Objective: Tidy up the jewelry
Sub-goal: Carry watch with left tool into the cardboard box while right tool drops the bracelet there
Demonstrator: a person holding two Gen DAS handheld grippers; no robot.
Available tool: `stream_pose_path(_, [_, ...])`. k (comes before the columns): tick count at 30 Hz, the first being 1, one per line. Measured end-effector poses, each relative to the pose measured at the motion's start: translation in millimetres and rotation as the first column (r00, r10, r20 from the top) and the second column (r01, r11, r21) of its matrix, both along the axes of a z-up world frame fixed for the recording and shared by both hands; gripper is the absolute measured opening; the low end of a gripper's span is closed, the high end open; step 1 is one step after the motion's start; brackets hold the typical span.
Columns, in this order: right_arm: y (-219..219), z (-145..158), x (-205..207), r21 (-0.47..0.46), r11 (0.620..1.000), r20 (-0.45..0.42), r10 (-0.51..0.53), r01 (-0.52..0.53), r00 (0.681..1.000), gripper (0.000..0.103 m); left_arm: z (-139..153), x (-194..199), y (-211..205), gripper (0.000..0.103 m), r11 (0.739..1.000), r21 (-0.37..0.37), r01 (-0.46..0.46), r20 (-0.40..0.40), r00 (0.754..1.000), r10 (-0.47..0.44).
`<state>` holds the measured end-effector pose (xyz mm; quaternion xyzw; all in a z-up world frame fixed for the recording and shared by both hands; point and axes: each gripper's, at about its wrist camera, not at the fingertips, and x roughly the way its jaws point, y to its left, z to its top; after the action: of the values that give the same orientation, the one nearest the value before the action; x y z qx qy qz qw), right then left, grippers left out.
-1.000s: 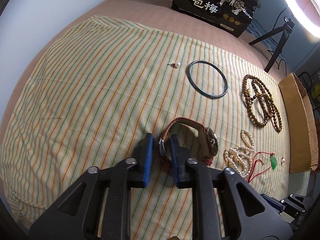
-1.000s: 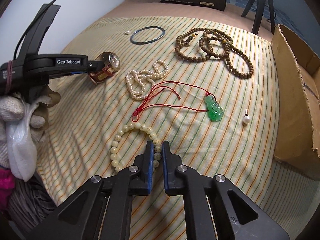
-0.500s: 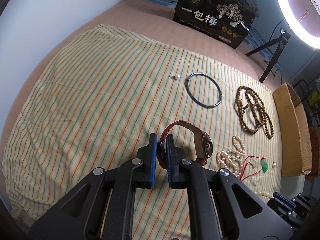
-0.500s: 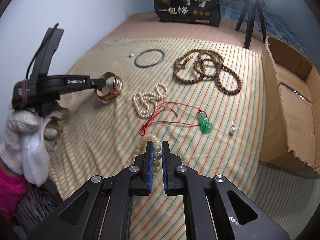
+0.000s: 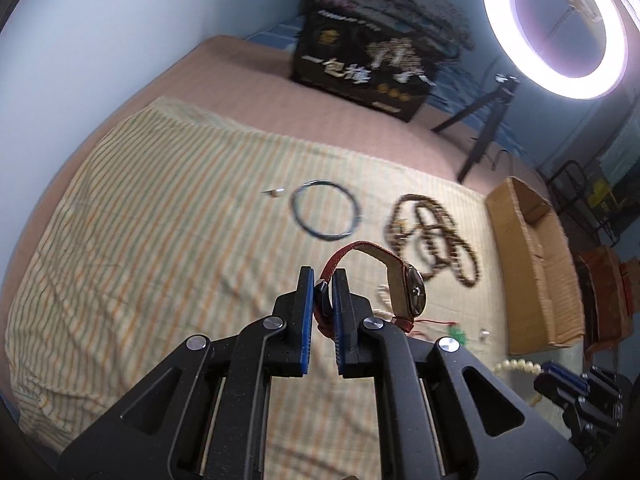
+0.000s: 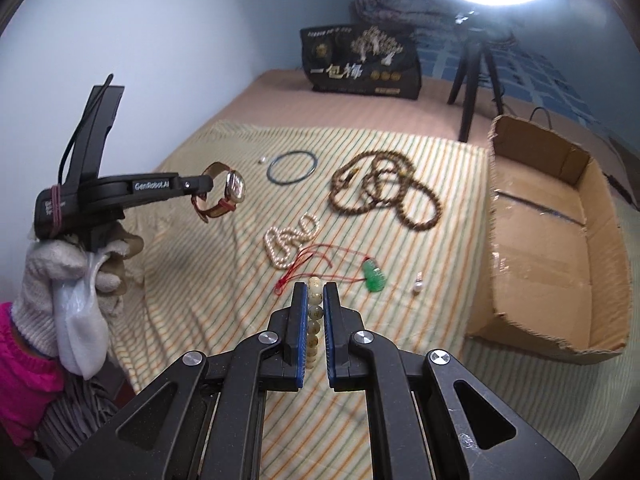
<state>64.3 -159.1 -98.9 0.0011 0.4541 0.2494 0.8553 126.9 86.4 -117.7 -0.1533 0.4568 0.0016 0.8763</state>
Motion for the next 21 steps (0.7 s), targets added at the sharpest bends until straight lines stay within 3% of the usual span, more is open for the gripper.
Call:
stream_pose_path(9, [-48, 15, 5, 0.038, 0.995, 0.057, -0.094, 0.092, 0.994, 0.006, 23, 2, -56, 0.007, 0.994, -0.026, 0.104, 0.056, 0.993, -0.102])
stream_pose_path(21, [-117, 38, 31, 0.063, 0.968, 0.111, -0.248, 0.243, 0.962, 0.006, 39, 14, -131, 0.007, 0.977, -0.014, 0.213, 0.088, 0.973, -0.211])
